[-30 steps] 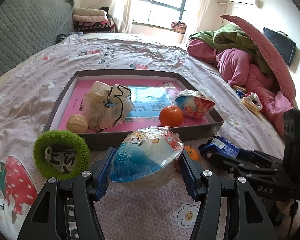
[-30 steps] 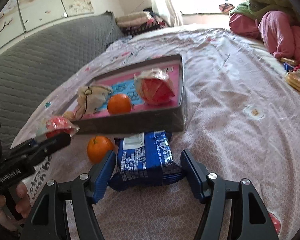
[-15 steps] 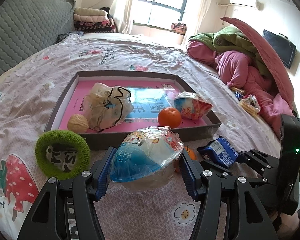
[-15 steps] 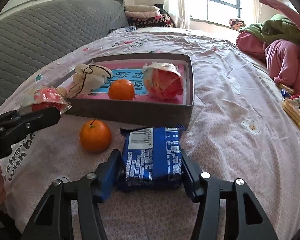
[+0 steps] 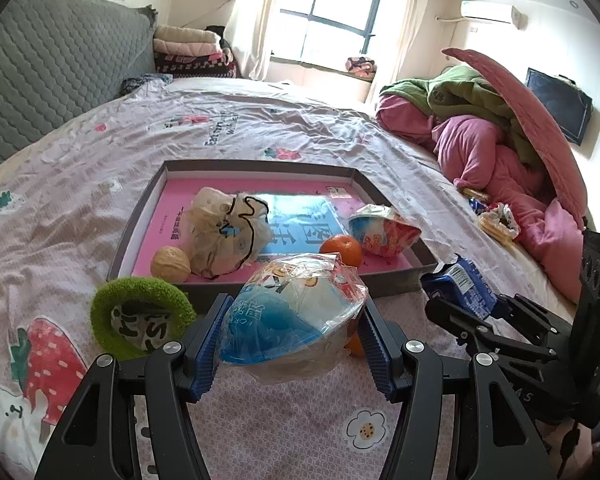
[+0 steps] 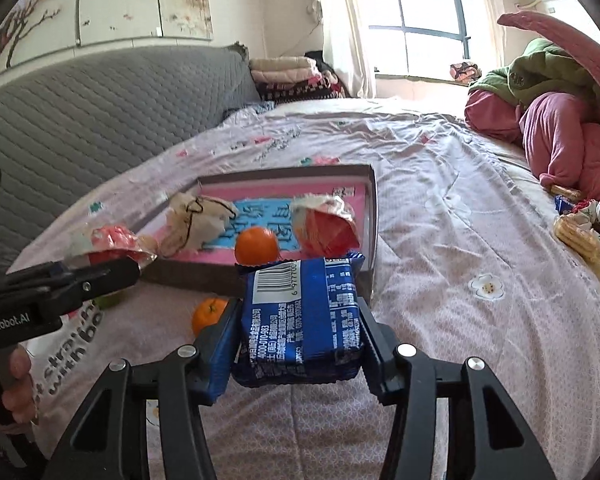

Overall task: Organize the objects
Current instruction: 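Lift and carry the clear bag in left tool and blue packet in right tool over the tray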

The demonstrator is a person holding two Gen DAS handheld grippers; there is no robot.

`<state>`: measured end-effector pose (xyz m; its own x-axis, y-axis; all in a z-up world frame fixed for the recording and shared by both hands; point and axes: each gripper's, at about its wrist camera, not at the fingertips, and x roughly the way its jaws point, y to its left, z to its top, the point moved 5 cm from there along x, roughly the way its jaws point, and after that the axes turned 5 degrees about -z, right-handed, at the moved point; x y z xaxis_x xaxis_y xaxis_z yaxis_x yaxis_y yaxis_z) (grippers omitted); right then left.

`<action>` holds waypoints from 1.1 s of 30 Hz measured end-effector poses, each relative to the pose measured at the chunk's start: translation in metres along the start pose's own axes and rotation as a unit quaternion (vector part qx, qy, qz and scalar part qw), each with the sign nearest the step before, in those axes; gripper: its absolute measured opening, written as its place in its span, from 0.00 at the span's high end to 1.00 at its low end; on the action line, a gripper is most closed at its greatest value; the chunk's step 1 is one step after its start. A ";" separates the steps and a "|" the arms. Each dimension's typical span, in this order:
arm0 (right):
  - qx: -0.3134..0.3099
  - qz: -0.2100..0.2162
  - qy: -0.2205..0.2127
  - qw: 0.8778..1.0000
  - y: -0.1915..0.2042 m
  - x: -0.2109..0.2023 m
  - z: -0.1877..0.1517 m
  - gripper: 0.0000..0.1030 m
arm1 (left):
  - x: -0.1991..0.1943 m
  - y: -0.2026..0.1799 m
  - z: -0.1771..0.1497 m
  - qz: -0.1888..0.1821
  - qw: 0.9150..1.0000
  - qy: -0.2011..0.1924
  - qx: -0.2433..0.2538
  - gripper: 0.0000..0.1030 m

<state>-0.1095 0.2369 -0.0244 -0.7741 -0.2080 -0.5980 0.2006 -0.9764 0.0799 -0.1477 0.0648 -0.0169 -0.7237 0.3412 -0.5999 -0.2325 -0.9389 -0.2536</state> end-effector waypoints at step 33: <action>-0.003 0.024 -0.045 0.999 0.016 -0.014 0.012 0.48 | -0.025 0.034 0.018 0.034 0.998 -0.054 -0.008 0.39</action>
<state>-0.1022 0.2234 -0.0054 -0.8145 -0.2587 -0.5193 0.2422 -0.9650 0.1009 -0.1493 0.0238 0.0033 -0.8039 0.2687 -0.5307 -0.1699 -0.9587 -0.2279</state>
